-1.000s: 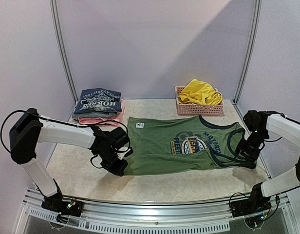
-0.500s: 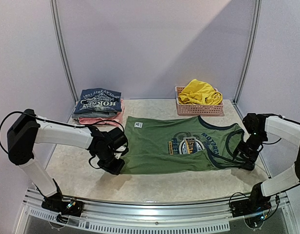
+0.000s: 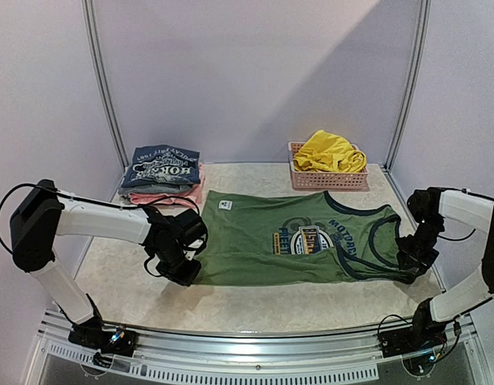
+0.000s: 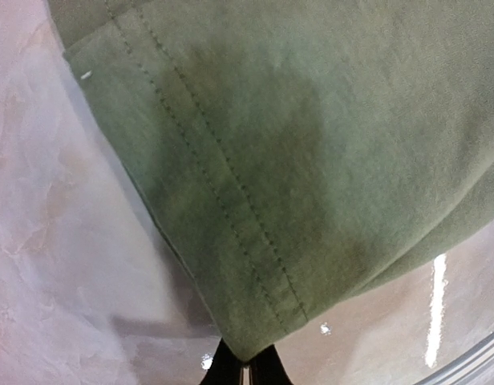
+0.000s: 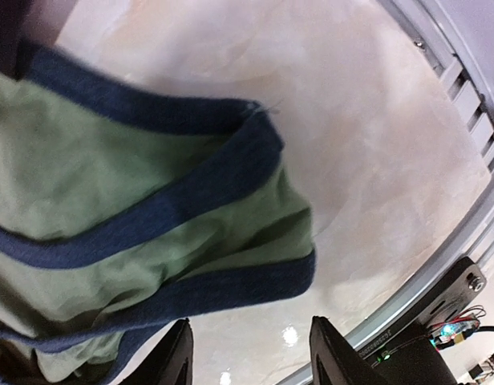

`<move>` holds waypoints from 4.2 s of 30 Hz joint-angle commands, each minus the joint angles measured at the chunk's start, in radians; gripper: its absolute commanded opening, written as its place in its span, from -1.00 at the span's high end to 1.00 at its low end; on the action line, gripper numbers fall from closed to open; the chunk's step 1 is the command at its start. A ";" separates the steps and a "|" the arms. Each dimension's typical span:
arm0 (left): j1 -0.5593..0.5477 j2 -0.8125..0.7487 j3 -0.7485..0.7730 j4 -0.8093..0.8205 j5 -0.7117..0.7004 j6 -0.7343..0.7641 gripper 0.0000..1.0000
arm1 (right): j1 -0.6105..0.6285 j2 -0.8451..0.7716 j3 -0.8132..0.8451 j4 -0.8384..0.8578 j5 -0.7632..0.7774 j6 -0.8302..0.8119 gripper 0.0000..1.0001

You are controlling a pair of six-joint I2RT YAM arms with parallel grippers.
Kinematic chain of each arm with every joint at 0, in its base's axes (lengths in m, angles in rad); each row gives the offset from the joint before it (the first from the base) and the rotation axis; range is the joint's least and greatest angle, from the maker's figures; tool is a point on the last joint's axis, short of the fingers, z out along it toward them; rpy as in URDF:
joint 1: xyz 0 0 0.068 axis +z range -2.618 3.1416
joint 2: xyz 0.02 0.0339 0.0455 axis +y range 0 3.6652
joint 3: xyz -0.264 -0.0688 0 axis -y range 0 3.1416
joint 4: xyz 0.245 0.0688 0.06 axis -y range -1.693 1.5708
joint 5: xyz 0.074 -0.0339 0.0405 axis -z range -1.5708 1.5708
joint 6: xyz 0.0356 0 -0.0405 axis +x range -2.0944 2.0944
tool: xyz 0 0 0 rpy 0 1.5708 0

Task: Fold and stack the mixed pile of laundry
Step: Adjust the 1/3-folded tank top at the center of the board.

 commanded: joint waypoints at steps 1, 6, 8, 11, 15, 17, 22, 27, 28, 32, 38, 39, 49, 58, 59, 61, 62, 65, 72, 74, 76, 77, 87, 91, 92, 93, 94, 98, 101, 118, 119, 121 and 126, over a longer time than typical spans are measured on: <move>0.021 0.042 -0.018 -0.067 -0.043 -0.007 1.00 | -0.027 0.024 0.004 -0.024 0.090 0.021 0.03; 0.023 0.042 -0.019 -0.067 -0.046 -0.010 1.00 | -0.055 0.028 -0.030 -0.014 0.098 0.007 0.04; 0.024 0.041 -0.020 -0.066 -0.046 -0.011 1.00 | -0.065 0.033 -0.052 0.024 0.082 0.004 0.07; 0.024 0.044 -0.018 -0.065 -0.045 -0.013 1.00 | -0.088 0.043 -0.079 0.091 0.047 -0.011 0.12; 0.026 0.048 -0.012 -0.069 -0.045 -0.012 1.00 | -0.102 0.080 -0.083 0.122 0.048 -0.022 0.28; 0.026 0.050 -0.007 -0.072 -0.045 -0.012 1.00 | -0.105 0.090 -0.091 0.140 0.050 -0.026 0.30; 0.026 0.051 0.004 -0.083 -0.045 -0.012 1.00 | -0.116 0.111 -0.107 0.195 0.039 -0.033 0.31; 0.027 0.053 0.018 -0.095 -0.048 -0.006 1.00 | -0.139 0.151 -0.103 0.246 0.041 -0.072 0.46; 0.027 0.052 0.021 -0.098 -0.049 -0.004 1.00 | -0.147 0.160 -0.105 0.258 0.037 -0.087 0.56; 0.027 0.051 0.033 -0.111 -0.054 0.002 1.00 | -0.169 0.158 -0.112 0.299 0.008 -0.134 0.91; 0.027 0.037 0.037 -0.136 -0.067 0.012 1.00 | -0.170 0.091 -0.017 0.138 0.013 -0.183 1.00; 0.027 0.031 0.035 -0.143 -0.070 0.014 1.00 | -0.170 0.077 0.005 0.095 0.016 -0.179 1.00; 0.027 0.030 0.042 -0.161 -0.093 0.021 1.00 | -0.169 0.154 0.158 -0.039 -0.018 -0.156 1.00; 0.027 0.023 0.044 -0.190 -0.118 -0.004 1.00 | -0.207 0.348 0.285 -0.063 0.015 -0.192 1.00; 0.027 0.019 0.043 -0.189 -0.112 -0.005 1.00 | -0.207 0.370 0.288 -0.061 0.005 -0.197 1.00; 0.024 0.010 0.041 -0.177 -0.085 0.004 1.00 | -0.208 0.392 0.283 -0.057 -0.014 -0.205 1.00; 0.023 0.007 0.042 -0.172 -0.075 0.009 1.00 | -0.207 0.398 0.277 -0.054 -0.020 -0.208 1.00; 0.012 0.005 0.046 -0.175 -0.063 0.024 1.00 | -0.208 0.403 0.260 -0.065 -0.026 -0.222 1.00; -0.034 -0.037 0.032 -0.233 -0.057 0.003 1.00 | -0.207 0.318 0.186 -0.121 -0.046 -0.215 1.00; -0.056 -0.063 0.023 -0.254 -0.057 -0.014 1.00 | -0.208 0.280 0.147 -0.133 -0.051 -0.199 1.00; -0.067 -0.085 0.010 -0.265 -0.053 -0.034 1.00 | -0.207 0.239 0.122 -0.146 -0.052 -0.186 1.00; -0.070 -0.093 0.005 -0.265 -0.049 -0.046 1.00 | -0.208 0.227 0.115 -0.151 -0.047 -0.183 1.00; -0.060 0.000 0.034 -0.245 -0.102 -0.085 1.00 | -0.207 0.341 0.215 -0.112 0.000 -0.173 1.00; -0.057 0.061 0.052 -0.252 -0.121 -0.101 1.00 | -0.208 0.403 0.235 -0.098 0.024 -0.186 0.99; -0.057 0.060 0.052 -0.252 -0.122 -0.106 1.00 | -0.207 0.408 0.239 -0.097 0.026 -0.189 0.94; -0.057 0.058 0.051 -0.253 -0.124 -0.111 1.00 | -0.209 0.413 0.248 -0.097 0.028 -0.195 0.86; -0.057 0.053 0.049 -0.255 -0.125 -0.116 1.00 | -0.209 0.414 0.258 -0.102 0.034 -0.197 0.79; -0.059 0.028 0.038 -0.257 -0.115 -0.125 0.93 | -0.209 0.409 0.326 -0.132 0.063 -0.212 0.63; -0.060 0.007 0.044 -0.273 -0.110 -0.123 0.77 | -0.209 0.414 0.392 -0.166 0.076 -0.225 0.55; -0.053 -0.184 0.270 -0.438 -0.250 -0.089 -0.47 | -0.209 0.348 0.598 -0.230 0.102 -0.278 0.22; -0.049 -0.193 0.289 -0.446 -0.269 -0.083 -0.54 | -0.209 0.338 0.605 -0.230 0.103 -0.282 0.21; -0.039 -0.206 0.320 -0.451 -0.295 -0.067 -0.72 | -0.208 0.314 0.611 -0.224 0.101 -0.290 0.18; 0.003 -0.235 0.365 -0.429 -0.338 -0.032 -0.99 | -0.208 0.231 0.594 -0.182 0.059 -0.312 -0.24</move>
